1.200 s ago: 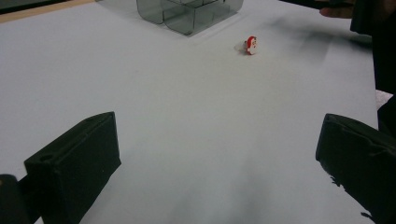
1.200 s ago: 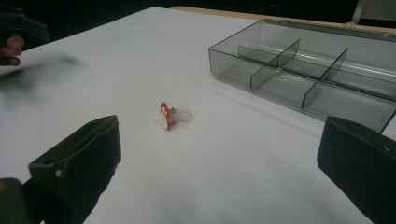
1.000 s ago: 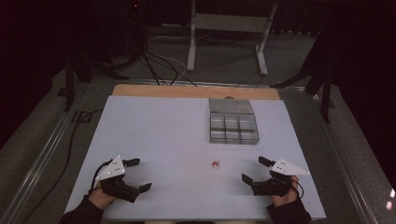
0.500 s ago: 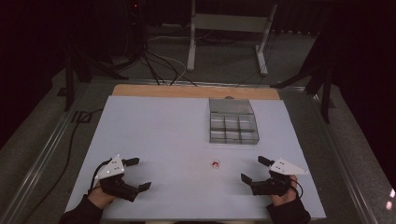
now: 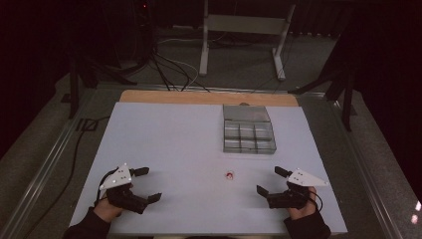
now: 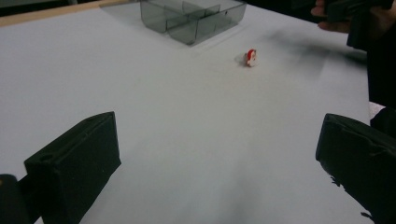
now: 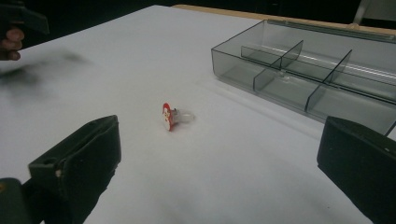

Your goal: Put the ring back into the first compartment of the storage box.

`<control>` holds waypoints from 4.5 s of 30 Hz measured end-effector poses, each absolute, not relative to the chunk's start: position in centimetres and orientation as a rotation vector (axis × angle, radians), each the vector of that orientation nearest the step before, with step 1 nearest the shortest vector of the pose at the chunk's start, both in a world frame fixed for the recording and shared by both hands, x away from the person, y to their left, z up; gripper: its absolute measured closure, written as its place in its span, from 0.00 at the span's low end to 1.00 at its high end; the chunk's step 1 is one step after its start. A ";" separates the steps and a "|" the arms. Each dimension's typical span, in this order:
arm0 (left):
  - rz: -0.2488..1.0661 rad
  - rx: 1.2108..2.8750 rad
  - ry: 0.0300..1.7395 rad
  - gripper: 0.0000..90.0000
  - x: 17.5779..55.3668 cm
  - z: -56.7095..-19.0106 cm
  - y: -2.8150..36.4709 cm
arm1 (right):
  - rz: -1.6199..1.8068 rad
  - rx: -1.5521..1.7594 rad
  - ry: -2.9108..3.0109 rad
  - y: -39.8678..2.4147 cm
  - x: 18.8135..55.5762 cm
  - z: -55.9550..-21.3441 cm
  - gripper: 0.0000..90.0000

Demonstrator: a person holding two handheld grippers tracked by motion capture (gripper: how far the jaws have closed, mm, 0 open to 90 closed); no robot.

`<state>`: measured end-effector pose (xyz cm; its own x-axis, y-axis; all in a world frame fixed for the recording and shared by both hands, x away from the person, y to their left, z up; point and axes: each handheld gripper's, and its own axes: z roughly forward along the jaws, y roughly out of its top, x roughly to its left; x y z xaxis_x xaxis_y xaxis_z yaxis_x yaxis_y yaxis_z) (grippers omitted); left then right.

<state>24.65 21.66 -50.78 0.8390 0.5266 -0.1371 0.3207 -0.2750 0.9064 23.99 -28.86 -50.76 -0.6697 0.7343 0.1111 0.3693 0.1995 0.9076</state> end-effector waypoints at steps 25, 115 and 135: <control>0.193 1.893 0.597 0.01 26.8 -47.0 17.0 | 1.463 1.039 2.124 -29.0 23.9 -50.6 0.00; 0.096 2.191 0.870 0.04 29.9 -50.8 -2.1 | 1.528 1.038 2.062 -29.8 23.5 -50.0 0.00; 0.137 2.230 1.021 0.35 30.4 -51.9 -3.5 | 1.535 1.034 2.054 -29.9 23.3 -49.8 0.00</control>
<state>30.38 -3.52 -51.87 0.6881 0.7046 -0.1732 0.6342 -0.4680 0.6154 23.34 -29.92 -49.83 -0.6601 0.7403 0.1272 0.3314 0.1351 0.9338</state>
